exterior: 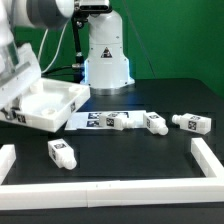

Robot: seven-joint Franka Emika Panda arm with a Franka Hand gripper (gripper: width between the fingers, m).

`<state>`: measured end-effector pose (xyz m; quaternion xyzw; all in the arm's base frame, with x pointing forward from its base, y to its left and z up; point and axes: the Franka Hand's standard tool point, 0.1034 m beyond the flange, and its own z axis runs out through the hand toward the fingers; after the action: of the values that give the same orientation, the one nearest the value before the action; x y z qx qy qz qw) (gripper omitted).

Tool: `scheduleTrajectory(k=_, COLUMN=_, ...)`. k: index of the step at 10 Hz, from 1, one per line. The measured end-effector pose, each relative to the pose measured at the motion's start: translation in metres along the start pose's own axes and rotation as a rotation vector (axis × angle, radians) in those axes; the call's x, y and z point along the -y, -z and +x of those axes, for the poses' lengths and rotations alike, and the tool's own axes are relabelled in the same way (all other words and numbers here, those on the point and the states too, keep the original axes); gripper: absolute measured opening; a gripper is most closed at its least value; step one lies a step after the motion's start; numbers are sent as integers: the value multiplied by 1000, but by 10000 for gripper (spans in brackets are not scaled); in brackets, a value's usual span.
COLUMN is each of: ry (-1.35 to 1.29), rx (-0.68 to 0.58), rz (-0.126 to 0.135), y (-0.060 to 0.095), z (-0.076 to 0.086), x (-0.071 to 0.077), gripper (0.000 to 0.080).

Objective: Assemble one leg

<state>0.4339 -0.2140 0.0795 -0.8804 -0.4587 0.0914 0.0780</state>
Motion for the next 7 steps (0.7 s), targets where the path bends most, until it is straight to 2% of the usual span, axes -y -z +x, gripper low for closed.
scheduleTrajectory(k=1, ry=-136, rx=24, rz=-11, y=23, z=24, x=5, gripper=57)
scheduleTrajectory(k=2, ry=-238, rx=27, rz=-36, y=34, z=58, x=8, gripper=57)
scheduleTrajectory(k=5, ry=-701, rx=22, rz=-103, y=33, z=169, x=-5, gripper=57)
scheduleTrajectory(k=6, ry=-859, rx=11, rz=-124, y=28, z=199, x=-14, gripper=57)
scheduleTrajectory(k=7, ry=-946, rx=3, rz=-134, y=22, z=217, x=-21, gripper=57)
